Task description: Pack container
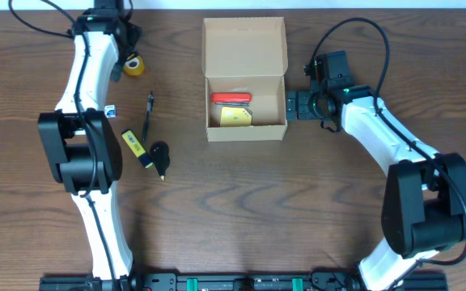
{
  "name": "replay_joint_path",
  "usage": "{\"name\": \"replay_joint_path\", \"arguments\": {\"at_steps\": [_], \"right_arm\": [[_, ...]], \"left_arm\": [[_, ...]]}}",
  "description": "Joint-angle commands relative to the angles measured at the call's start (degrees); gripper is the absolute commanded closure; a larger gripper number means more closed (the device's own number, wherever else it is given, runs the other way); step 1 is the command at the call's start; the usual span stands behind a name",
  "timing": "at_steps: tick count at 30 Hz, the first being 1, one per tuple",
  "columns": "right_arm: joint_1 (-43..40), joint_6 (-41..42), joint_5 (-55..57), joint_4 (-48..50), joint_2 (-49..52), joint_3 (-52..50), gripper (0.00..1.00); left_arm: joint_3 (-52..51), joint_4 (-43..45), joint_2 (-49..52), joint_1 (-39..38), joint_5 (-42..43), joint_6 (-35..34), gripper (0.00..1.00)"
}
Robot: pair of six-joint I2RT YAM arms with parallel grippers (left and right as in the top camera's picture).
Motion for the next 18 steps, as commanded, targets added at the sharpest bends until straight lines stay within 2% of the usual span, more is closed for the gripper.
{"name": "replay_joint_path", "arguments": {"at_steps": [1,9,12,18], "right_arm": [[-0.3,0.6,-0.2,0.0,0.0,0.0,0.01],[-0.3,0.6,-0.2,0.0,0.0,0.0,0.01],[-0.3,0.6,-0.2,0.0,0.0,0.0,0.01],[-0.3,0.6,-0.2,0.0,0.0,0.0,0.01]], "left_arm": [[1.0,-0.2,-0.7,1.1,2.2,9.4,0.04],[1.0,0.0,-0.7,0.9,6.7,40.5,0.04],[1.0,-0.5,-0.7,0.6,8.0,47.3,0.04],[1.0,-0.3,0.1,0.4,8.2,53.9,0.04]]}}
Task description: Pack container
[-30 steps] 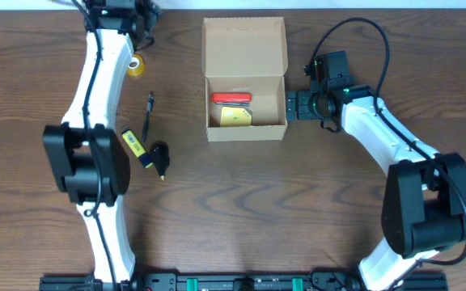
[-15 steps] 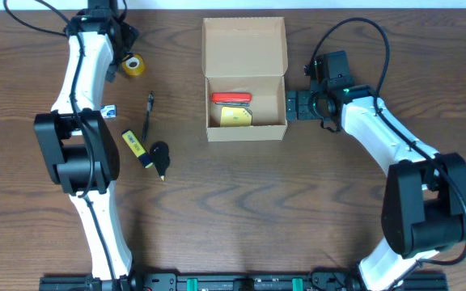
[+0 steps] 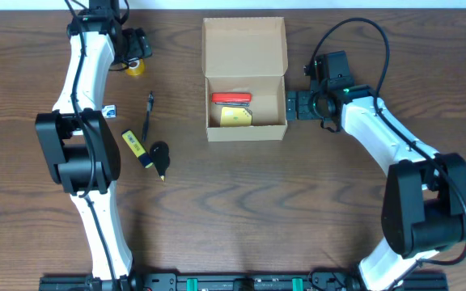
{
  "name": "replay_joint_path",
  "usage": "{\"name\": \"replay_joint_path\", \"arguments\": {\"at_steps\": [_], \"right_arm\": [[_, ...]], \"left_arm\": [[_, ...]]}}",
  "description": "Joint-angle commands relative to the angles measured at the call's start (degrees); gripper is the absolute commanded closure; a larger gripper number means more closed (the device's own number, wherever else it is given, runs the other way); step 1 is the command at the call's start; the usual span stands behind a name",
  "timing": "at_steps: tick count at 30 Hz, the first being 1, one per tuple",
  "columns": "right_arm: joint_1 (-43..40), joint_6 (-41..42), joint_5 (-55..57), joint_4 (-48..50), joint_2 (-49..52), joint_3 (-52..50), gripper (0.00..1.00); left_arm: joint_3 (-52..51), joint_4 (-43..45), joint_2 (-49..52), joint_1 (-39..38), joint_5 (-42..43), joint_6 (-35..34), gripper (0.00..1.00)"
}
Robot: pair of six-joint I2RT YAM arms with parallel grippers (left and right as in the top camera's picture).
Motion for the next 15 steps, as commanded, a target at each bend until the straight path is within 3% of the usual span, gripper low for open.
{"name": "replay_joint_path", "arguments": {"at_steps": [1,15], "right_arm": [[-0.3,0.6,-0.2,-0.1,0.0,0.0,0.01],[-0.3,0.6,-0.2,-0.1,0.0,0.0,0.01]], "left_arm": [[1.0,0.2,0.6,0.0,0.5,7.4,0.04],[1.0,5.9,8.1,0.0,0.5,8.4,0.04]]}}
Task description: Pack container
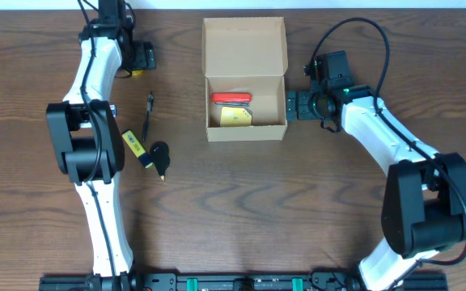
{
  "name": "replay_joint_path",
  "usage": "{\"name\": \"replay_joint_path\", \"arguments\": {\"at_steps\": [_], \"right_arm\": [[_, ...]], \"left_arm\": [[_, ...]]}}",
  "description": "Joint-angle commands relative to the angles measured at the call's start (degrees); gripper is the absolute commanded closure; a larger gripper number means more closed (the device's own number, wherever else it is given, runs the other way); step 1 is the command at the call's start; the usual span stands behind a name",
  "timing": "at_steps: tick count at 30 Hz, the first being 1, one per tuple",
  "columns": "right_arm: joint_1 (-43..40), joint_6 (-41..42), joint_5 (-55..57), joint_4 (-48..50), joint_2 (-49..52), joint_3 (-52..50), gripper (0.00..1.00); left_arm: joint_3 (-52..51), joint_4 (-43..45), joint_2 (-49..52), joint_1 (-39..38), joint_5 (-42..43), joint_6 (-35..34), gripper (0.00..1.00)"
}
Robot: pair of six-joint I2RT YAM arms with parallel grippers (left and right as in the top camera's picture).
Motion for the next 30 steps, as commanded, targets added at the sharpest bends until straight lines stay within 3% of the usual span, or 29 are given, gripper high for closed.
{"name": "replay_joint_path", "arguments": {"at_steps": [1,30], "right_arm": [[-0.3,0.6,-0.2,0.0,0.0,0.0,0.01],[-0.3,0.6,-0.2,0.0,0.0,0.0,0.01]], "left_arm": [[1.0,1.0,1.2,0.0,0.2,0.6,0.04],[1.0,6.0,5.9,0.5,-1.3,-2.5,0.04]]}}
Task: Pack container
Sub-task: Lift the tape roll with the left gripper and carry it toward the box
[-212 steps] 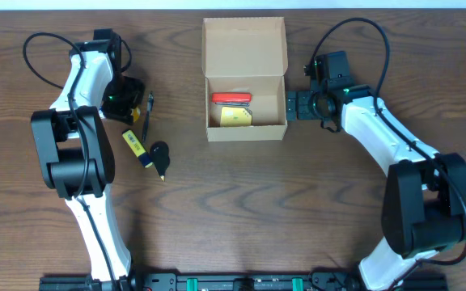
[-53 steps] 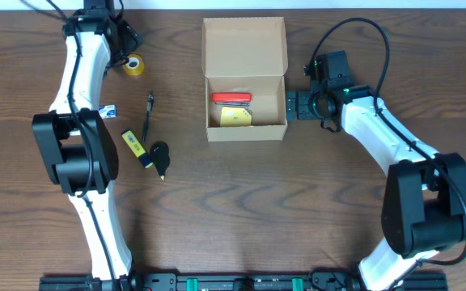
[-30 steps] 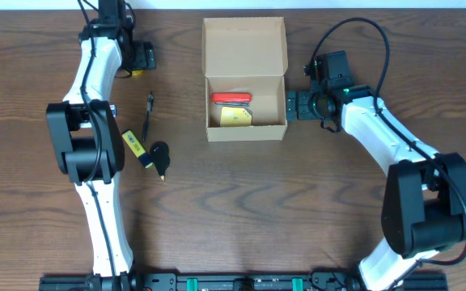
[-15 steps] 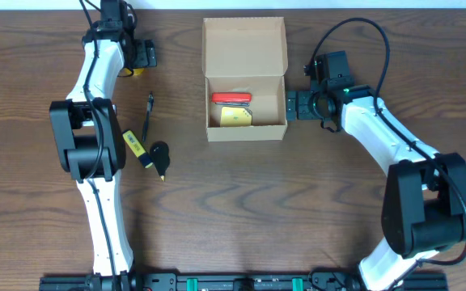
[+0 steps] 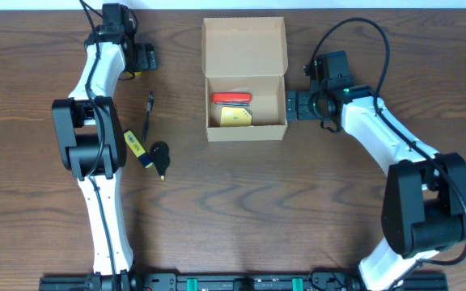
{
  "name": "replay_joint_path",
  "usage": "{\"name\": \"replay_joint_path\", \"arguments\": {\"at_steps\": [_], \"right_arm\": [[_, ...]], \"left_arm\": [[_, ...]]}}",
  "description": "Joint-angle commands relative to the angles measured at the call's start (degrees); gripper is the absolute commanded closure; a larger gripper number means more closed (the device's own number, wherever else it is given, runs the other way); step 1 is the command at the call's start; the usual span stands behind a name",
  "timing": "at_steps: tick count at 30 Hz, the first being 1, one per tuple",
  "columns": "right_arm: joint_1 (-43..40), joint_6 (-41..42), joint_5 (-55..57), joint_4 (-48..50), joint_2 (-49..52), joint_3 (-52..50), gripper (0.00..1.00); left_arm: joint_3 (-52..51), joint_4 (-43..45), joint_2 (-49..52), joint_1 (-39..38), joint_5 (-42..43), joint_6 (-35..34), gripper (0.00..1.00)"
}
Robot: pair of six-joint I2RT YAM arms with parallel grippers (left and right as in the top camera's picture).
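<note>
An open cardboard box [image 5: 246,132] stands at the back middle with its lid flap up. Inside lie a red item [image 5: 230,99] and a yellow item [image 5: 235,117]. My left gripper [image 5: 141,58] is at the back left, right over a yellow tape roll [image 5: 134,73]. Only a sliver of the roll shows, and the jaws' state is hidden. My right gripper [image 5: 290,105] is against the box's right wall. Whether it grips the wall cannot be told.
Left of the box, a black pen [image 5: 148,113], a yellow-and-black stick [image 5: 134,146] and a small black item [image 5: 160,157] lie on the wooden table [image 5: 257,202]. The left arm stretches along the table's left side past them.
The left arm has shifted slightly, and its gripper stays over the yellow roll at almost the same spot. The right arm and the box have not moved.
At first the left gripper was behind the yellow roll, which lay in full view. It then stood to the roll's right and covered part of it. Since then it has sat over the roll, leaving only a sliver visible. The right gripper stayed at the box wall throughout.
</note>
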Motion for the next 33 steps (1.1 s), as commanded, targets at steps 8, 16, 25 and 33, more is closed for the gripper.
{"name": "replay_joint_path", "arguments": {"at_steps": [8,16,25,33], "right_arm": [[-0.3,0.6,-0.2,0.0,0.0,0.0,0.01],[-0.3,0.6,-0.2,0.0,0.0,0.0,0.01],[-0.3,0.6,-0.2,0.0,0.0,0.0,0.01],[-0.3,0.6,-0.2,0.0,0.0,0.0,0.01]], "left_arm": [[0.9,0.0,2.7,0.3,-0.8,-1.9,0.26],[0.9,-2.4,2.7,0.3,-0.8,-1.9,0.57],[1.9,-5.0,0.4,0.3,-0.8,-7.5,0.94],[11.6,-15.2,-7.3,-1.4,1.2,-3.1,0.94]]}}
